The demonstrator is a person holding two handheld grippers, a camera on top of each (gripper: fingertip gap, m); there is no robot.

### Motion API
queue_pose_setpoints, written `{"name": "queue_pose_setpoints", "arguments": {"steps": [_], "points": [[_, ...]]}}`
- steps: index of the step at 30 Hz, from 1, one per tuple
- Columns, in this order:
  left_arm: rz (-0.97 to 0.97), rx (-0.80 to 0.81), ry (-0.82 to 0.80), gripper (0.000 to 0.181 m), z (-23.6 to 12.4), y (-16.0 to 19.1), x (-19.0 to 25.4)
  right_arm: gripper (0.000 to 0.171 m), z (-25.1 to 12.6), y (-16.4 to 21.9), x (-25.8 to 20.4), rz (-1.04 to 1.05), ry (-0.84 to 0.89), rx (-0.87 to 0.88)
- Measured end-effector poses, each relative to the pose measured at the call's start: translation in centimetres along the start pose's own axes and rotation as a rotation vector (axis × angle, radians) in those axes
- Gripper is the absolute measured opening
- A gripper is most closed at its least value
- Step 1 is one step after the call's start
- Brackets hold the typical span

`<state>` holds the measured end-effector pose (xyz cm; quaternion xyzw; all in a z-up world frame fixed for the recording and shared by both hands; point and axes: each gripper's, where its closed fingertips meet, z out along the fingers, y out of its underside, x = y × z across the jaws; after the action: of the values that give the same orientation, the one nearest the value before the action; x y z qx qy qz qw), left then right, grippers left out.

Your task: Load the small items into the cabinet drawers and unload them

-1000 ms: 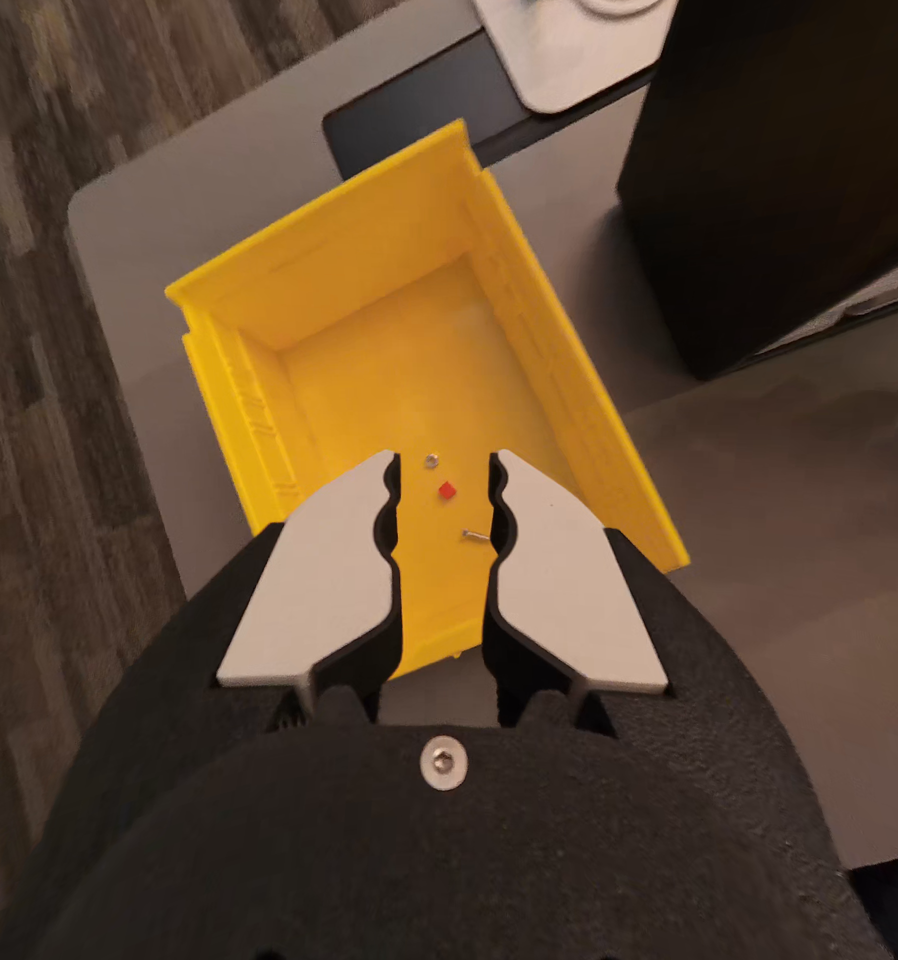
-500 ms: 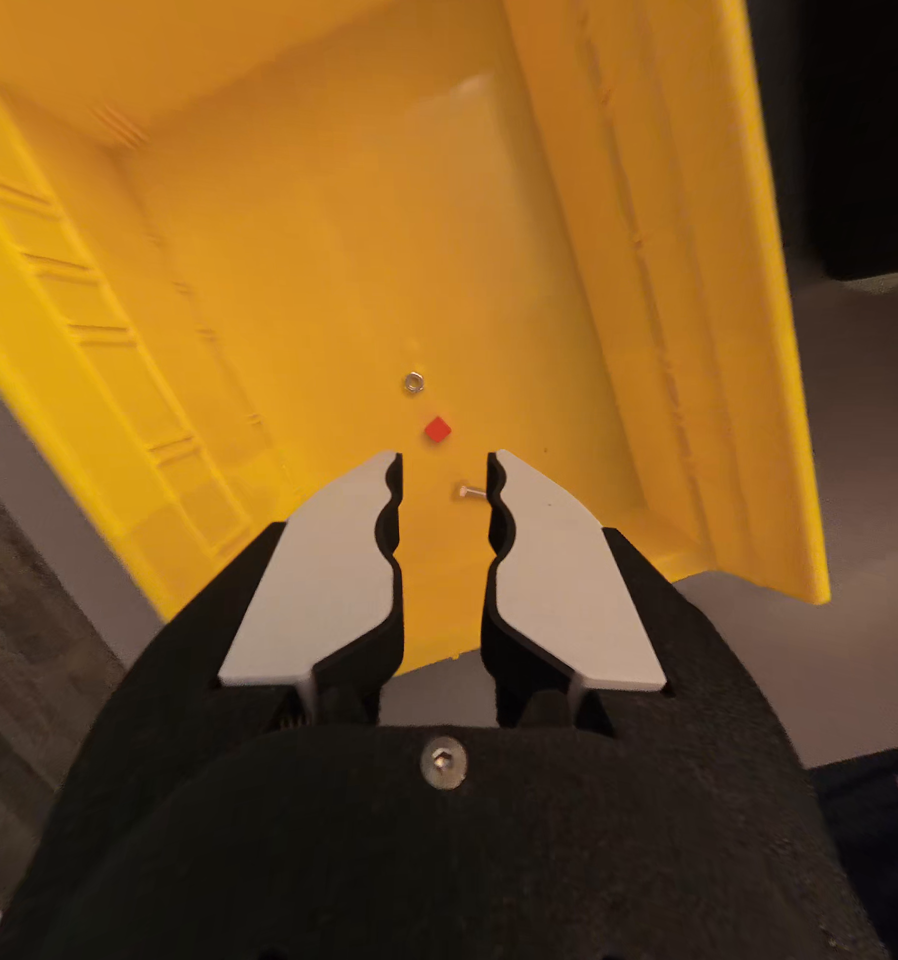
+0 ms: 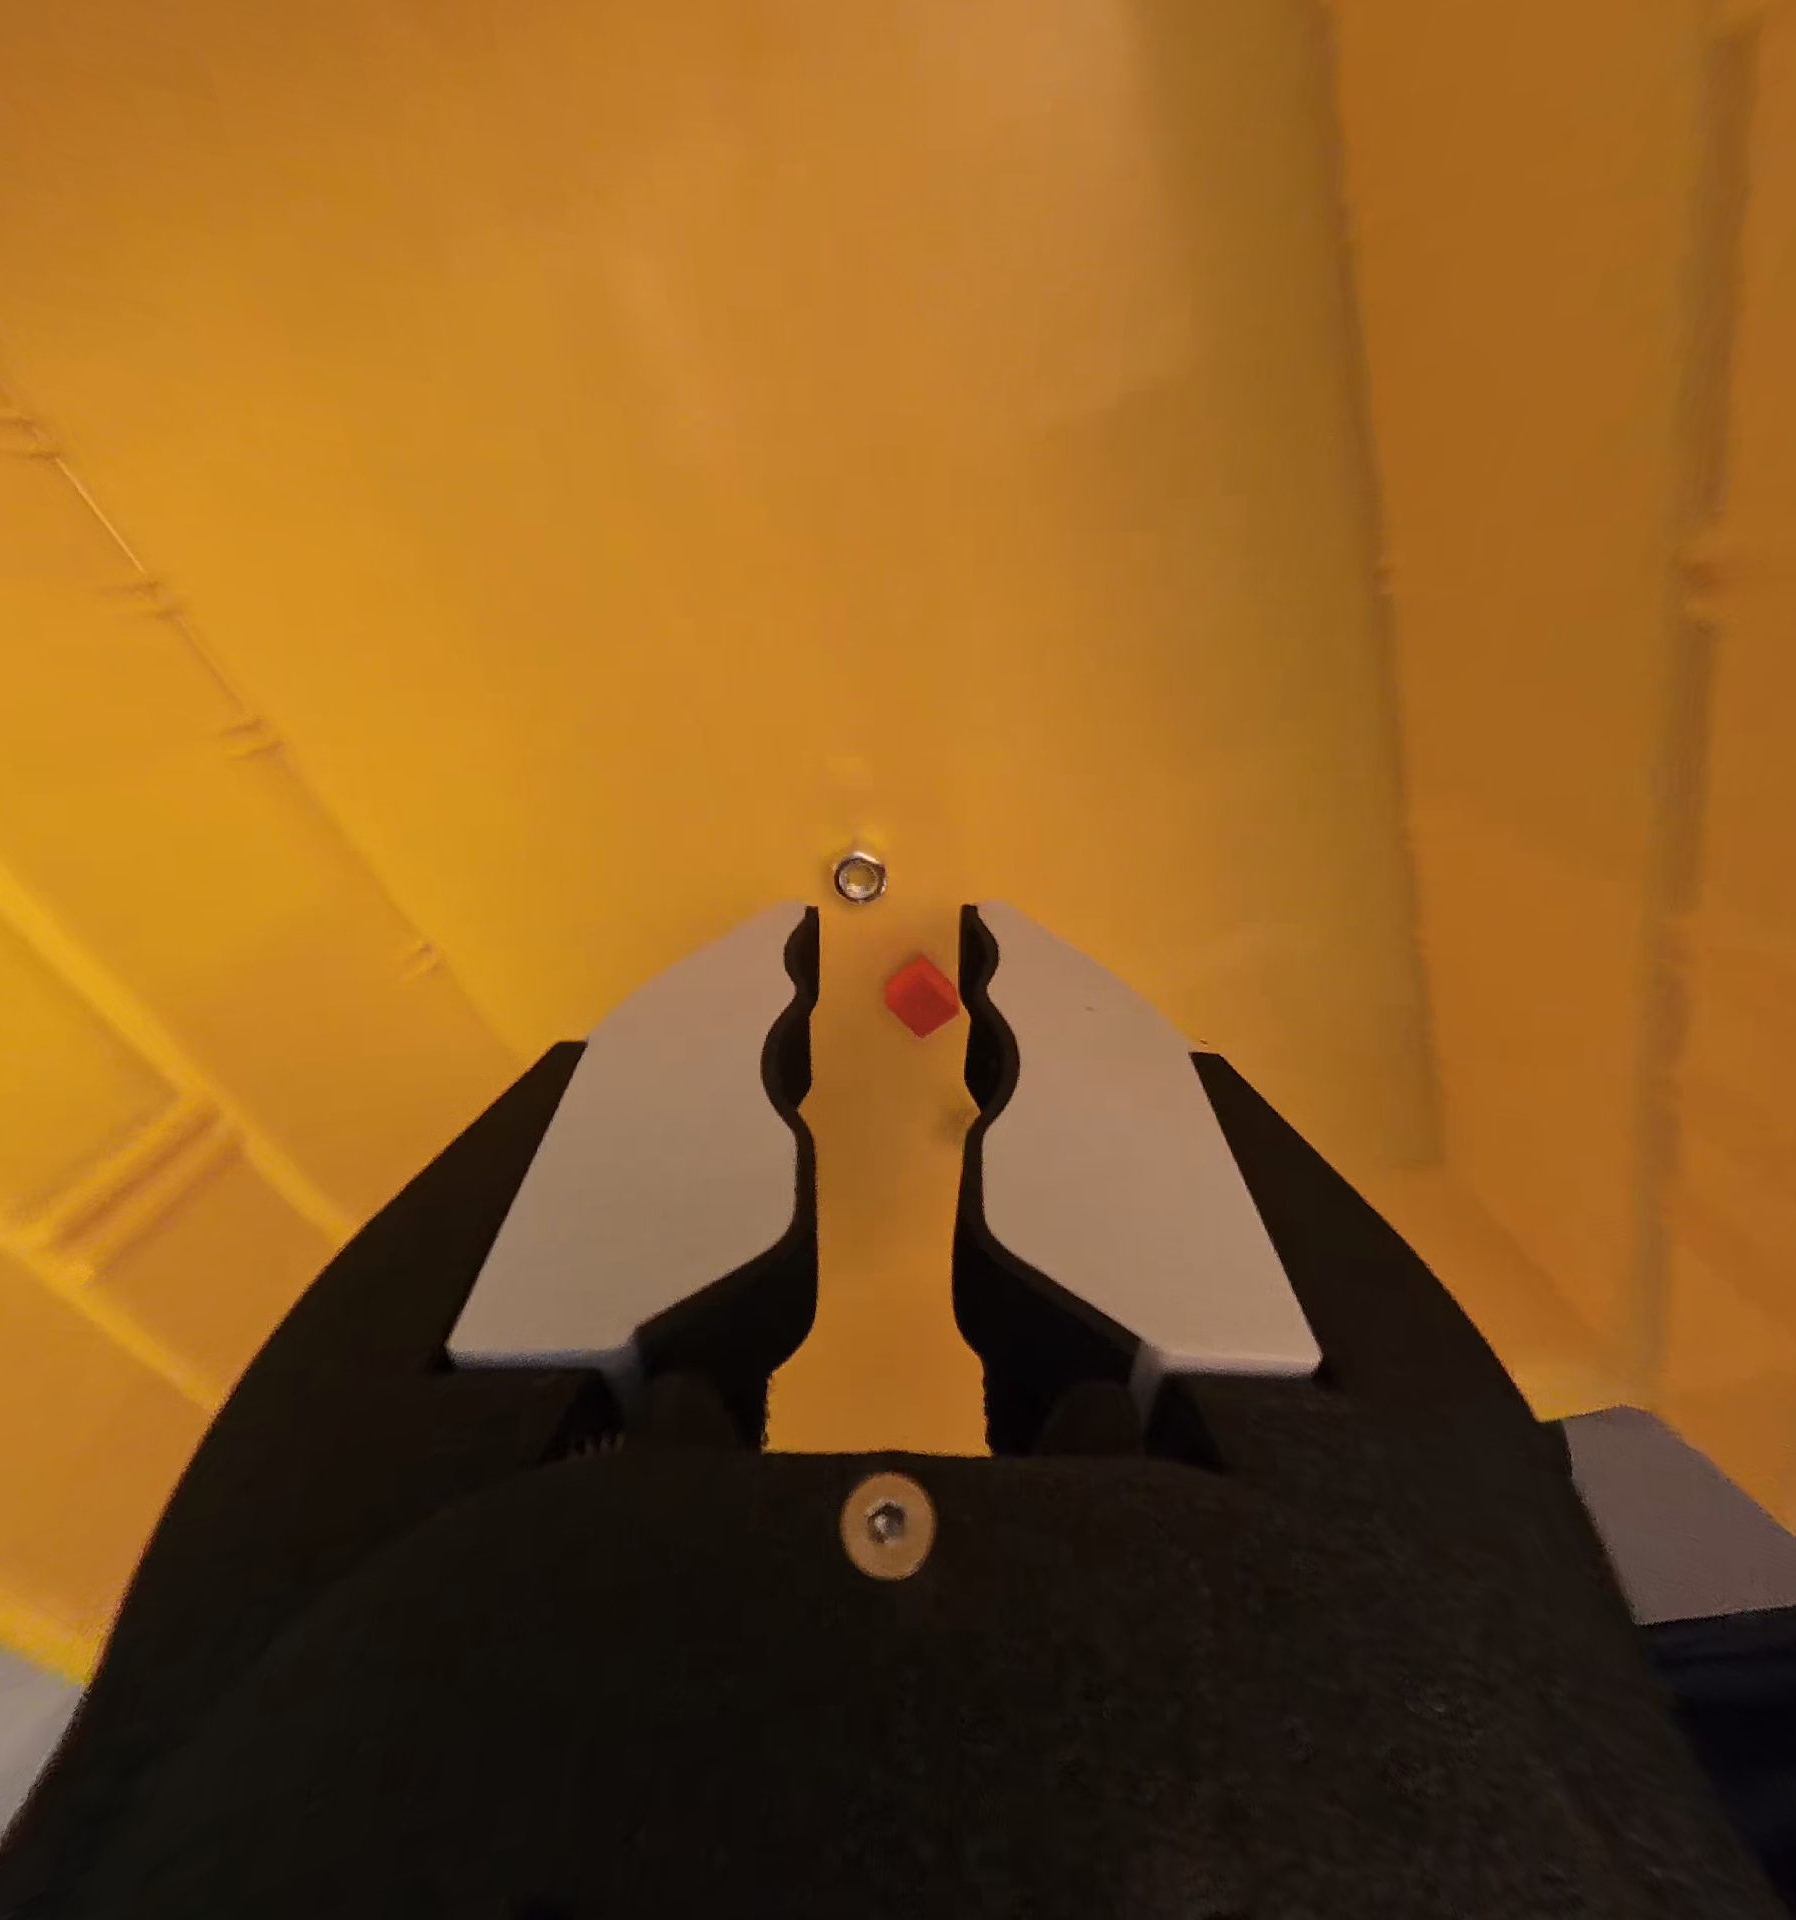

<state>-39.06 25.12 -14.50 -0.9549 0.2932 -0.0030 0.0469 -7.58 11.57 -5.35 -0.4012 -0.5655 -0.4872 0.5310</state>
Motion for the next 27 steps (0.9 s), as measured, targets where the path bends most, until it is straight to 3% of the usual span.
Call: {"name": "queue_pose_setpoints", "arguments": {"steps": [12,19,23,27], "points": [[0.012,0.005,0.014,0.010,0.9,-0.3,-0.3,0.010,-1.1,-0.1,0.0,0.025,-0.023,-0.009],[0.023,-0.029,-0.014,0.009,0.3,0.4,-0.6,0.011,-1.4,-0.1,0.1,0.033,-0.026,-0.016],[-0.006,0.087,-0.014,0.010,-4.2,0.3,0.0,0.011,-1.4,-0.1,0.1,0.038,-0.024,-0.015],[0.174,0.343,0.191,0.010,-11.1,-0.7,7.0,0.010,-1.5,-0.2,0.1,0.035,-0.029,-0.010]]}}
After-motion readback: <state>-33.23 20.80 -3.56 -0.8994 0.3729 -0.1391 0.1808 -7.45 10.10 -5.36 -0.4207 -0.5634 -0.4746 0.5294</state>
